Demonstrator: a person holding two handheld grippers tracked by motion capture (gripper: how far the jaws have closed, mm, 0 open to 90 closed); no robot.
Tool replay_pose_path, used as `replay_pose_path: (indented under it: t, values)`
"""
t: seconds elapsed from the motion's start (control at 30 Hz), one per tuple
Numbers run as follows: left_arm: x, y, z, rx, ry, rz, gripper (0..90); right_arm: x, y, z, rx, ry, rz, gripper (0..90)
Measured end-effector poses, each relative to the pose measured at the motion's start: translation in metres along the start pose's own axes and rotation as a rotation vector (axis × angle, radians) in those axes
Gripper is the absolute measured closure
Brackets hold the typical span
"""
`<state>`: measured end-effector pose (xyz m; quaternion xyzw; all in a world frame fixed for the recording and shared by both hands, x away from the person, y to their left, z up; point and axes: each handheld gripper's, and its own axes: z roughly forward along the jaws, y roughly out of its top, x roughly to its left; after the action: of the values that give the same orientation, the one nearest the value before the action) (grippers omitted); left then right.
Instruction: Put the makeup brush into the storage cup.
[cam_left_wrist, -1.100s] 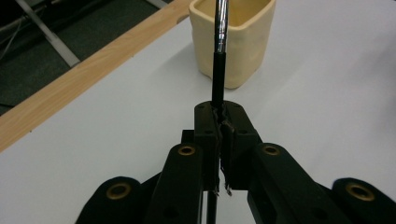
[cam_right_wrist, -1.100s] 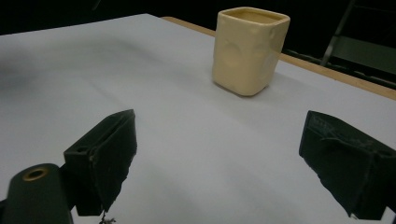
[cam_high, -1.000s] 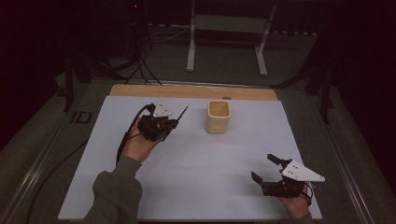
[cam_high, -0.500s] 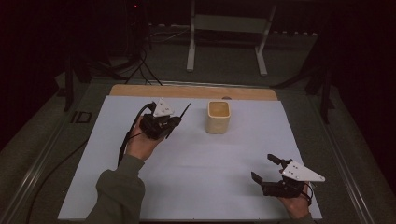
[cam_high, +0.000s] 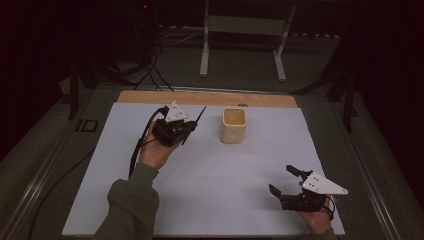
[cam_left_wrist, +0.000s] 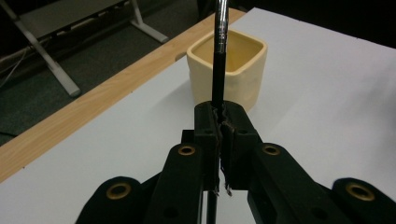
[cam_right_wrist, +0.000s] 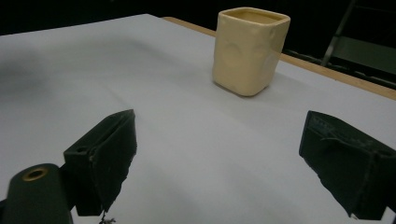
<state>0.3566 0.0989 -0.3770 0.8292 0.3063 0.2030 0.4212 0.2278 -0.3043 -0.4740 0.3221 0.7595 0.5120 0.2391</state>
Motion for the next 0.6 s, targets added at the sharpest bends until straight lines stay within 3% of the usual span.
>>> replay_pose_path:
  t: [0.6]
  values:
    - [0.0023, 0.0056, 0.0021, -0.071, -0.003, -0.014, 87.0, 0.0001, -0.0001, 0.0003, 0.000, 0.005, 0.000, 11.0]
